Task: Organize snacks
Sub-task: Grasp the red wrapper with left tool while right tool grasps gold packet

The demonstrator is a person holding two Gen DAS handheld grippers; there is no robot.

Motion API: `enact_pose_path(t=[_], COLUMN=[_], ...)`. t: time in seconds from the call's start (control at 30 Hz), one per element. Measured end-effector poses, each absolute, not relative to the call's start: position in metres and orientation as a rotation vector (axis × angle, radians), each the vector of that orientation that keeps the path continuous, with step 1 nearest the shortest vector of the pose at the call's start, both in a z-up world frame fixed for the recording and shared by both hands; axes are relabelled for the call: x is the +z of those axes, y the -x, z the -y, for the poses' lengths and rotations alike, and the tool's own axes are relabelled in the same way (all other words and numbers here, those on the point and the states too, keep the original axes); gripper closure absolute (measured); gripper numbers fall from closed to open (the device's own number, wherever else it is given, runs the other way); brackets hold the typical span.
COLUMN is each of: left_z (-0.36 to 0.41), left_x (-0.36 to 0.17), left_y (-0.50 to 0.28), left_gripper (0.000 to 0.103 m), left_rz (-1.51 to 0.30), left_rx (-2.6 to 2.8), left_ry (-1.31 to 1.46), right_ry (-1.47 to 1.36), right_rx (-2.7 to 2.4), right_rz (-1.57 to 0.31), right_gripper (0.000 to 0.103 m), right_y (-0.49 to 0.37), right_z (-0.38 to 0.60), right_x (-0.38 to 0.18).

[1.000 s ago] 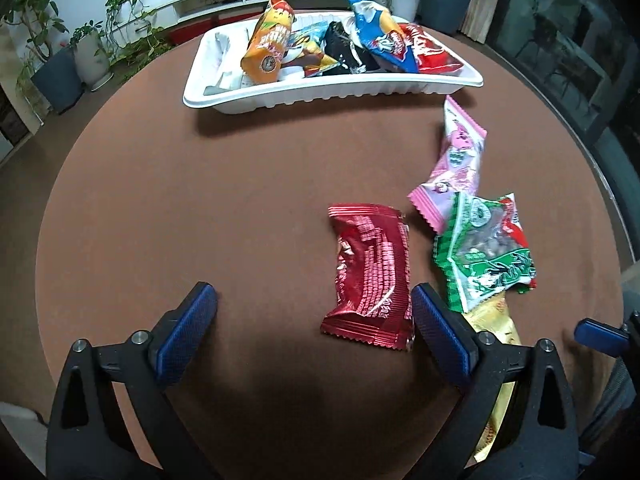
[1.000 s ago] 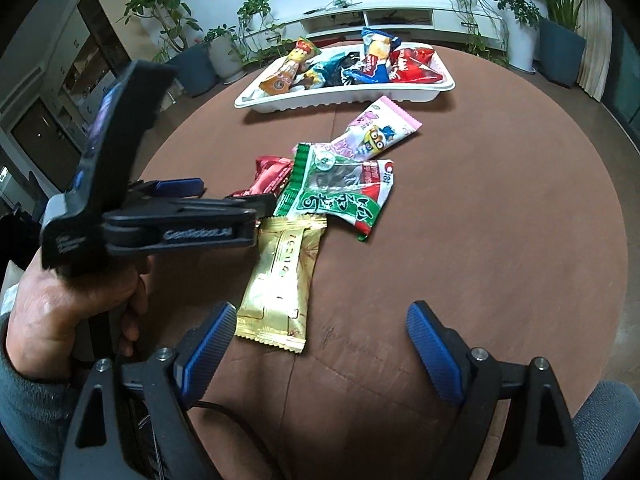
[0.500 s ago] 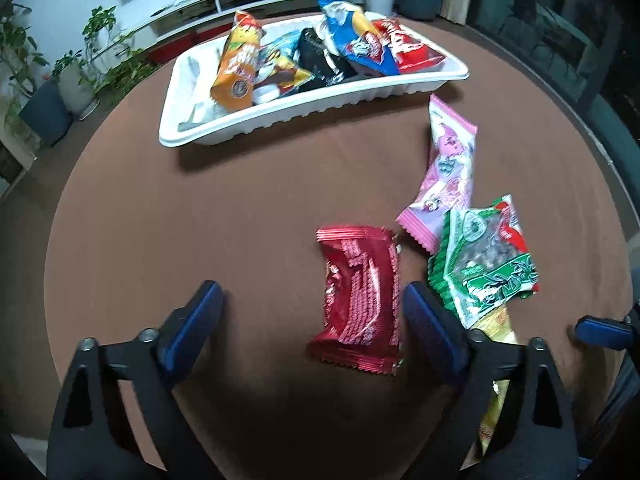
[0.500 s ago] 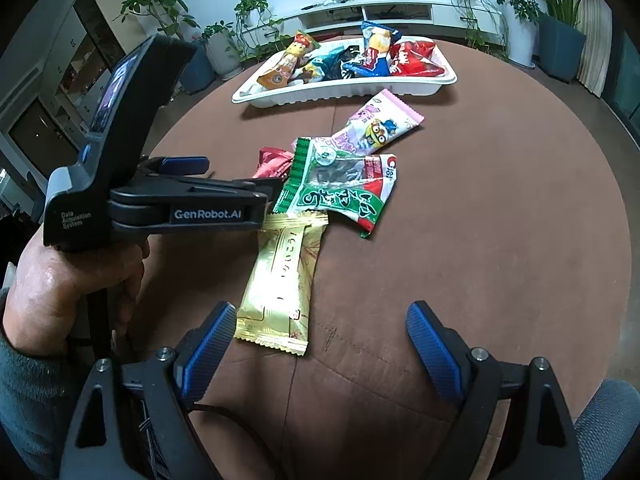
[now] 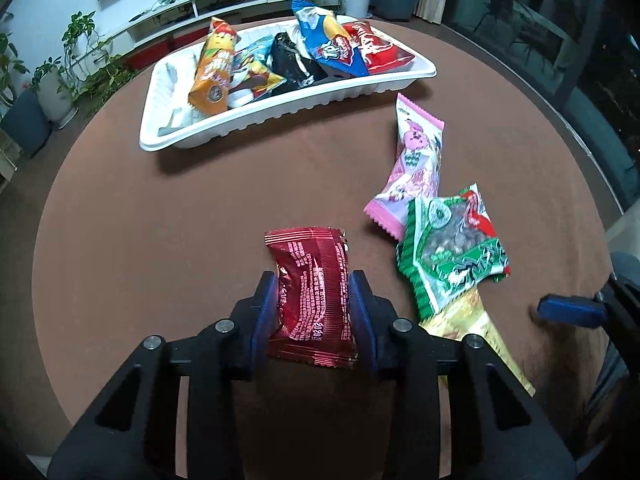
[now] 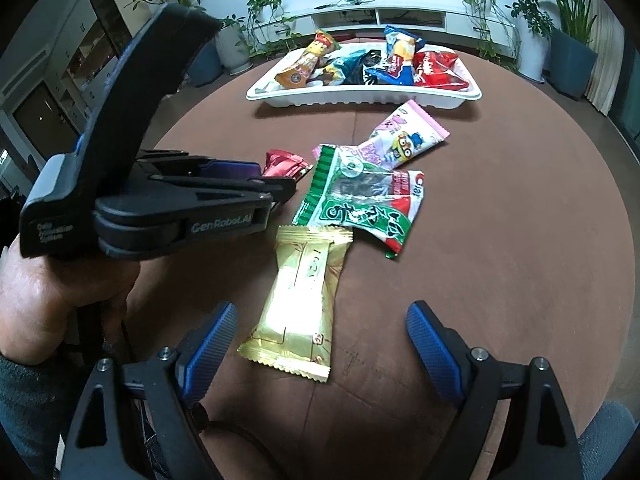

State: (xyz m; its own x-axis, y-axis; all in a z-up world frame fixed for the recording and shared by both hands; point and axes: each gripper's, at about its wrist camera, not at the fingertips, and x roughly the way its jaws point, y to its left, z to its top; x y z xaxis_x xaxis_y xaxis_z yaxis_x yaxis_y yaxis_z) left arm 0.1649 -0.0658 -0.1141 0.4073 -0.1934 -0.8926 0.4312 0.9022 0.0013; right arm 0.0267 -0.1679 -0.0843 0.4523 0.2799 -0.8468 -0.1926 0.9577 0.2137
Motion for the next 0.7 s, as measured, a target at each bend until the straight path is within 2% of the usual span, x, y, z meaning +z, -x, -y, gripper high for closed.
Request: enact_pose_path(t=[0.57, 0.7], left_z=[0.020, 0.023], left_x=[-0.112, -0.113], left_y=[-0.107, -0.103], left_gripper=[0.071, 0.071], left_rz=[-1.061, -1.054], left_rx=[-0.350, -0.341], left_ry=[-0.172, -0.179], right_ry=[0.090, 0.126], right_rx=[0.291, 0.275], right_rz=[-1.100, -1.095], right_gripper=[0.034, 0.045], right_y=[-0.043, -0.040], right_z=[0.136, 0.140], right_x=[-0.095, -0.094])
